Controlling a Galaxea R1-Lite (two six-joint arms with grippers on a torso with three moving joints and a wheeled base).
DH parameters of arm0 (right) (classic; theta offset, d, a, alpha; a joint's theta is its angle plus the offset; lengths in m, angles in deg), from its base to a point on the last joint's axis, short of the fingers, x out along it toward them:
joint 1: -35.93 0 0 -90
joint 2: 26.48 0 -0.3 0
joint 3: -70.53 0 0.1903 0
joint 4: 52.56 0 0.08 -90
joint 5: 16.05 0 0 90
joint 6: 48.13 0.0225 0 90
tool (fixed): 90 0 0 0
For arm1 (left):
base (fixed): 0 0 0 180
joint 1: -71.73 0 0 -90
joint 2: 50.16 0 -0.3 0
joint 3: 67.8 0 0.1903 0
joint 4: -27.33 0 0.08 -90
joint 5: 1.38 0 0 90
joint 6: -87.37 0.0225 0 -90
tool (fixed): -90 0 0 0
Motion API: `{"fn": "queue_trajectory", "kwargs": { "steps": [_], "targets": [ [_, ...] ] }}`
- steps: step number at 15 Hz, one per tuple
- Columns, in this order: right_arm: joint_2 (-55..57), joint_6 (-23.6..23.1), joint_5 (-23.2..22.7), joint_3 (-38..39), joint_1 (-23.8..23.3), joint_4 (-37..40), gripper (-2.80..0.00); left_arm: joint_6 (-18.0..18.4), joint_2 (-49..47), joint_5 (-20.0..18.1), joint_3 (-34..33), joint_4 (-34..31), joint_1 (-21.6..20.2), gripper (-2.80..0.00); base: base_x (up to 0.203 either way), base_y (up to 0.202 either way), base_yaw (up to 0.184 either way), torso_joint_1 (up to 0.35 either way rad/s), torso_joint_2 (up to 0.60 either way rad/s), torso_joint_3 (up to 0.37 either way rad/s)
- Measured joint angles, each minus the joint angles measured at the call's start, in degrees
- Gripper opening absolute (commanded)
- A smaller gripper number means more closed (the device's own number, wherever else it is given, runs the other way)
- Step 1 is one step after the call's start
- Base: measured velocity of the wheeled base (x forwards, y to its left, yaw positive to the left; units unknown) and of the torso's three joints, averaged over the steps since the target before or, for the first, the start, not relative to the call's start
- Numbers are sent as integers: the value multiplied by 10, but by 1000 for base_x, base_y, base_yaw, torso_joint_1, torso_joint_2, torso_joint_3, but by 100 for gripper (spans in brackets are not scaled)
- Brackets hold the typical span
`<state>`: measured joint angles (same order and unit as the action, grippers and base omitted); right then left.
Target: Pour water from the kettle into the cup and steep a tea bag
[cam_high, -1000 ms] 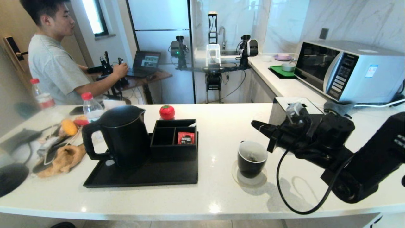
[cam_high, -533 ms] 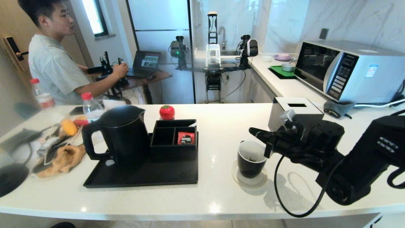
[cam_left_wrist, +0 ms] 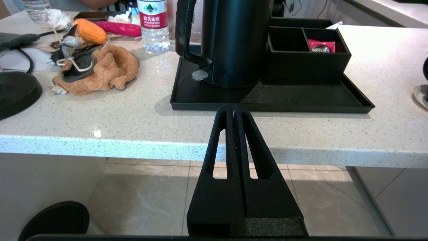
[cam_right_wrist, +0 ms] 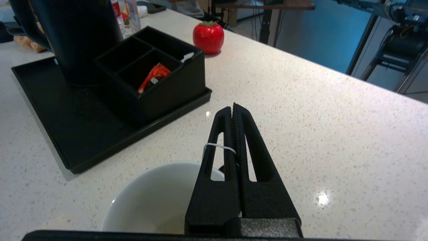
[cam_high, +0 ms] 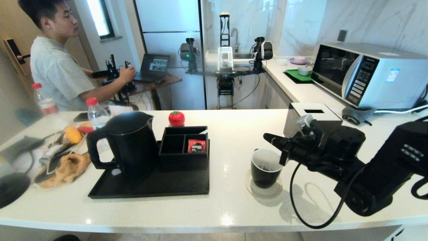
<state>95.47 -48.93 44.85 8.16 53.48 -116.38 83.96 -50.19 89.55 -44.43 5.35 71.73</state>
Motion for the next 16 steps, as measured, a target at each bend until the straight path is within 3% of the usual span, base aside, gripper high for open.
{"fn": "queue_trajectory", "kwargs": {
  "steps": [16],
  "targets": [
    [-104, 16, 2, -25, 0, 0, -280, 0, 0, 0, 0, 0, 0, -280, 0, 0, 0, 0, 0, 0]
  ]
}}
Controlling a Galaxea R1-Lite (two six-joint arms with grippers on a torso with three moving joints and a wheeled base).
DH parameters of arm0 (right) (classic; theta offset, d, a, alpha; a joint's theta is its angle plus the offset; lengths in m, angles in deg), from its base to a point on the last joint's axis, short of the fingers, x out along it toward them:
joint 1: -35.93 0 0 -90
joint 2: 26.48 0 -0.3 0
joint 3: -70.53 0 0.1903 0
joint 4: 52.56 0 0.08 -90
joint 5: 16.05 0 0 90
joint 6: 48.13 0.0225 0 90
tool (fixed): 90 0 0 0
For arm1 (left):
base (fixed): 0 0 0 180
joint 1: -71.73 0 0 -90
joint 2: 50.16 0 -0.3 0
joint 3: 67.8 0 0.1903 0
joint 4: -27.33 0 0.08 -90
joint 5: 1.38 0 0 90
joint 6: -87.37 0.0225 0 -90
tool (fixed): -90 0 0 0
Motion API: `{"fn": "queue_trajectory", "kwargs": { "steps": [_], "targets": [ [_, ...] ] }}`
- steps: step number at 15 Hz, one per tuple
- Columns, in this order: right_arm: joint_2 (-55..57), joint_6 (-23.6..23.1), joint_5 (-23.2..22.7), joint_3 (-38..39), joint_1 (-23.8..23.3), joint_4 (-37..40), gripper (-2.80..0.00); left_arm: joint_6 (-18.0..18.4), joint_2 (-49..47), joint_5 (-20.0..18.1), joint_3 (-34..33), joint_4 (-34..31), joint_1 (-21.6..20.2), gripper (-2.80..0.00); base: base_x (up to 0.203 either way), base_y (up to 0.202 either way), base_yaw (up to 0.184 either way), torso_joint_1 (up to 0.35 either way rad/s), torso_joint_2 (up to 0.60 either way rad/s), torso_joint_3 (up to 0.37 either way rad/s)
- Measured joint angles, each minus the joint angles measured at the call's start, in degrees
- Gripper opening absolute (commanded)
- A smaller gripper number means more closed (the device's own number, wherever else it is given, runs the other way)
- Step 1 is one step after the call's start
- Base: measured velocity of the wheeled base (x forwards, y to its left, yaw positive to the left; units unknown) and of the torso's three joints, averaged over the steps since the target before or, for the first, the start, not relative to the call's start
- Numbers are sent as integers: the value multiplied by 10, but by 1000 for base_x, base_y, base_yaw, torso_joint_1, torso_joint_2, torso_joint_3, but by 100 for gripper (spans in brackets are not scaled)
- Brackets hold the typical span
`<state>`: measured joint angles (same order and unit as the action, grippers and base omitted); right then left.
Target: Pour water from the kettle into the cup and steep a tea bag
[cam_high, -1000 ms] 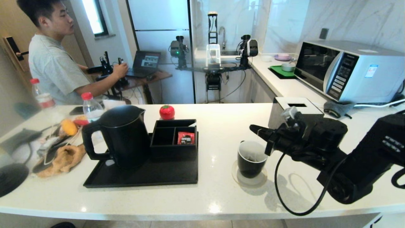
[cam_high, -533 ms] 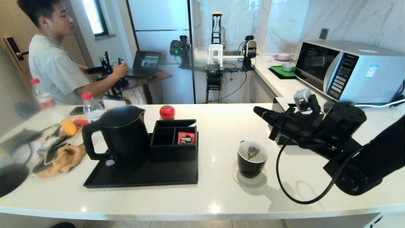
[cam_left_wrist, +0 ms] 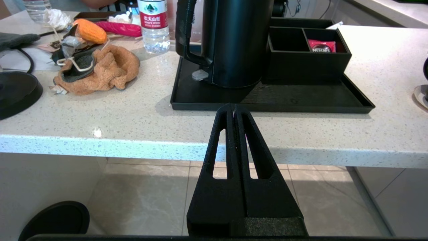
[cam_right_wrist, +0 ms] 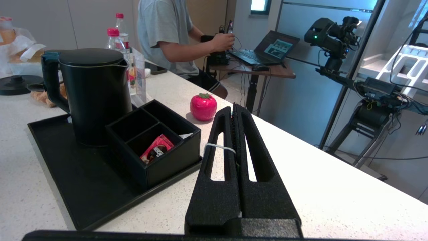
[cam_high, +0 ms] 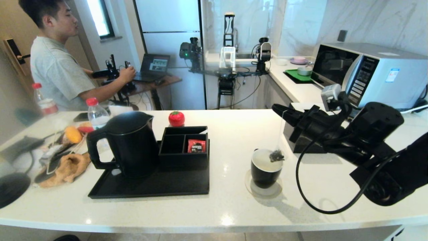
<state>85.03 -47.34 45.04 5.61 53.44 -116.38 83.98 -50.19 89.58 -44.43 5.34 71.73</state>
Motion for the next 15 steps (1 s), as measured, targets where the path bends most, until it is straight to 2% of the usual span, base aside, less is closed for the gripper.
{"fn": "queue_trajectory", "kwargs": {
  "steps": [5, 15],
  "targets": [
    [-12, -3, 1, 26, -5, 0, -280, 0, 0, 0, 0, 0, 0, -280, 0, 0, 0, 0, 0, 0],
    [-24, -3, 0, 32, -34, 0, -280, 0, 0, 0, 0, 0, 0, -280, 0, 0, 0, 0, 0, 0]
  ]
}}
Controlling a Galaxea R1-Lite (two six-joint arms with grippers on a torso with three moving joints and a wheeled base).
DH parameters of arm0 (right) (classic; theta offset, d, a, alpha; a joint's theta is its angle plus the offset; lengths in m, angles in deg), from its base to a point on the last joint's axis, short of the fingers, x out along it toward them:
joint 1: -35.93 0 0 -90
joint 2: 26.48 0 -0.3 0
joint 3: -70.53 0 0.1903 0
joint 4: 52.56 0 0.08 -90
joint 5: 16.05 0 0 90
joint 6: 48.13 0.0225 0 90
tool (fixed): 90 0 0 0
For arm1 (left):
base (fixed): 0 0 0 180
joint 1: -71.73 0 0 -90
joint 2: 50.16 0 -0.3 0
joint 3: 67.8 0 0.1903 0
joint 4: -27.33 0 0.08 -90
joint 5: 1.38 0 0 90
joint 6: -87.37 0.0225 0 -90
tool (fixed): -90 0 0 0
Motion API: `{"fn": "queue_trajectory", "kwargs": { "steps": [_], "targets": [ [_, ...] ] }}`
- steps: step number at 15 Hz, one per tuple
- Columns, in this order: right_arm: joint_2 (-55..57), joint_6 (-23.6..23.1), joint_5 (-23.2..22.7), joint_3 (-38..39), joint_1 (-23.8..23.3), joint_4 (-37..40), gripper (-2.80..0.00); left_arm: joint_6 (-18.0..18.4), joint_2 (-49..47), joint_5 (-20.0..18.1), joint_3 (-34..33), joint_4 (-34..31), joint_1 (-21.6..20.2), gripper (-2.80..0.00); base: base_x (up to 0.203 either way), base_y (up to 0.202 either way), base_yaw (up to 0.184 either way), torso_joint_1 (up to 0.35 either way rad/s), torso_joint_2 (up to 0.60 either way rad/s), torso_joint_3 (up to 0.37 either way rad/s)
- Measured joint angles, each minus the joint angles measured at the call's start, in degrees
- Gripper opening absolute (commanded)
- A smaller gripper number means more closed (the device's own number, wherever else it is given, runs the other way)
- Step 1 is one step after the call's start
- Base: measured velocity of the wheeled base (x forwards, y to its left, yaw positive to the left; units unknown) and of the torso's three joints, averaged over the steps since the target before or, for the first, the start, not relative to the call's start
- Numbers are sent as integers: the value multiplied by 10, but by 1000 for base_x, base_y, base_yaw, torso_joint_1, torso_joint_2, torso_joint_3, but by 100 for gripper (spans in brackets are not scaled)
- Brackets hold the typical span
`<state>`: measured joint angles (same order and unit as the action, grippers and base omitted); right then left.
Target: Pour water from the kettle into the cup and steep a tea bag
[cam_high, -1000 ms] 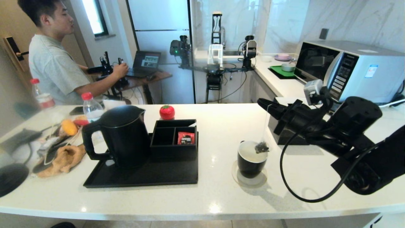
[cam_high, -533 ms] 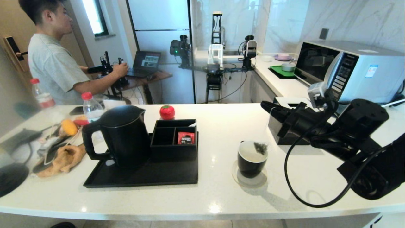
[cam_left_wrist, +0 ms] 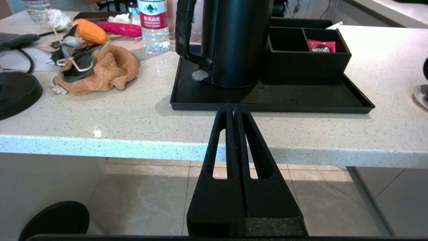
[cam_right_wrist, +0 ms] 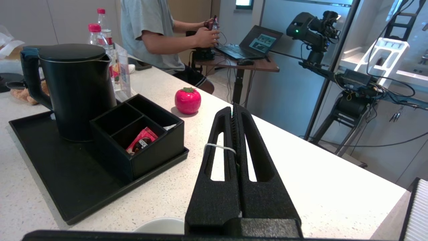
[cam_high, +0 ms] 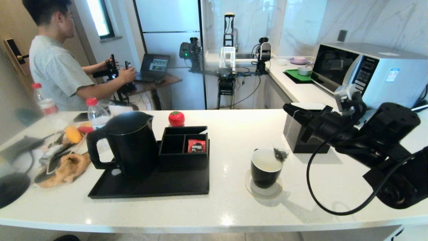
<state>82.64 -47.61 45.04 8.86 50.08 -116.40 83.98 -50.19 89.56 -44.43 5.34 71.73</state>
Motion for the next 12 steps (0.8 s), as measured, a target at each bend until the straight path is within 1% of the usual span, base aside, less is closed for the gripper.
{"fn": "queue_trajectory", "kwargs": {
  "steps": [12],
  "targets": [
    [0, 4, -1, -9, -12, 0, -280, 0, 0, 0, 0, 0, 0, -280, 0, 0, 0, 0, 0, 0]
  ]
}}
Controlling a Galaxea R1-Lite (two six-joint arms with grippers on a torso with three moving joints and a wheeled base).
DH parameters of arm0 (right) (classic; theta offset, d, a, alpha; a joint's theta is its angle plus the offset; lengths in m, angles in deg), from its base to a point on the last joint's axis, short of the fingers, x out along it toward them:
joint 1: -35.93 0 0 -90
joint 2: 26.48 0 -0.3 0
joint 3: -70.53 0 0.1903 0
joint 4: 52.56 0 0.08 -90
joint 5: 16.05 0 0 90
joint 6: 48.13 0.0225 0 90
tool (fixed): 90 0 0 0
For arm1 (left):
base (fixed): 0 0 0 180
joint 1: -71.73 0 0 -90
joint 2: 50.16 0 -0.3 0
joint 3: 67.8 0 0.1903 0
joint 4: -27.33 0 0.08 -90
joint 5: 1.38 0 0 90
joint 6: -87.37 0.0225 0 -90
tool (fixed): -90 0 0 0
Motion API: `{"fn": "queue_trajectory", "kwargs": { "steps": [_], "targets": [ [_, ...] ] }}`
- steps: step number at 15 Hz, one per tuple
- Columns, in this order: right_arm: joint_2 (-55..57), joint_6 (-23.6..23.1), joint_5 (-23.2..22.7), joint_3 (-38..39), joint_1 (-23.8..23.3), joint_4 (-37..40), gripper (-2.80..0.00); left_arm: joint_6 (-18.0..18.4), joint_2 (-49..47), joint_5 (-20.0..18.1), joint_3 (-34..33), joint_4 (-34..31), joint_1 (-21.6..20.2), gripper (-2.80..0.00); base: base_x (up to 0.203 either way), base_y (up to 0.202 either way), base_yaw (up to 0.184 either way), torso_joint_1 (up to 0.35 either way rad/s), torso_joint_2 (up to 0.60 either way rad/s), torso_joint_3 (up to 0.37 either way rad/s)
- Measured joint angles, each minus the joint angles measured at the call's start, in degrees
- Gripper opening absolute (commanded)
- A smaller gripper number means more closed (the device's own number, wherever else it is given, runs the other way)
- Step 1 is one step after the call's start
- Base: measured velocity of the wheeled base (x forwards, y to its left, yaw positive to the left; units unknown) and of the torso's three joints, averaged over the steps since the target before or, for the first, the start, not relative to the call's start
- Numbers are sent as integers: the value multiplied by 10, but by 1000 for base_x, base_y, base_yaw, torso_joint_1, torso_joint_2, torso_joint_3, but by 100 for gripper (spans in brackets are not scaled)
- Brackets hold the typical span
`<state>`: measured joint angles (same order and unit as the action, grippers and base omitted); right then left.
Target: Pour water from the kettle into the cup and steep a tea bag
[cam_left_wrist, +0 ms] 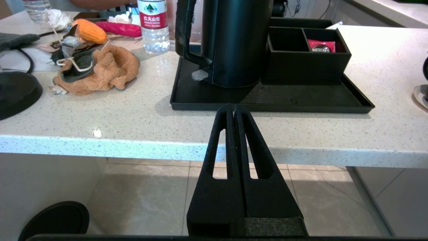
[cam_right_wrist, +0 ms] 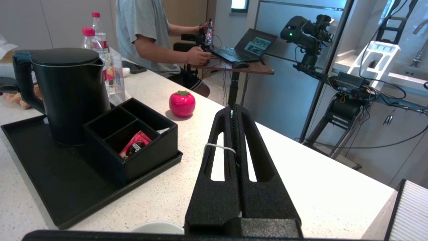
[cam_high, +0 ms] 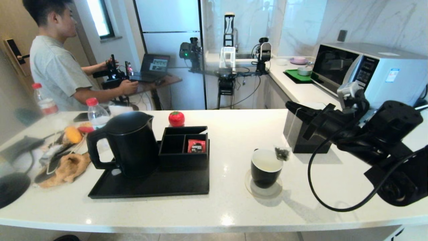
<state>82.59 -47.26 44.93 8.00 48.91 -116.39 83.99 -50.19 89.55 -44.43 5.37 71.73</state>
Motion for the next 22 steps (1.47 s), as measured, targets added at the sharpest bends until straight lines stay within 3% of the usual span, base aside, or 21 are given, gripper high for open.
{"fn": "queue_trajectory", "kwargs": {
  "steps": [7, 22],
  "targets": [
    [0, 9, 0, -88, -17, 26, -280, 0, 0, 0, 0, 0, 0, -280, 0, 0, 0, 0, 0, 0],
    [85, 9, 0, -386, -155, 195, -280, 0, 0, 0, 0, 0, 0, -280, 0, 0, 0, 0, 0, 0]
  ]
}}
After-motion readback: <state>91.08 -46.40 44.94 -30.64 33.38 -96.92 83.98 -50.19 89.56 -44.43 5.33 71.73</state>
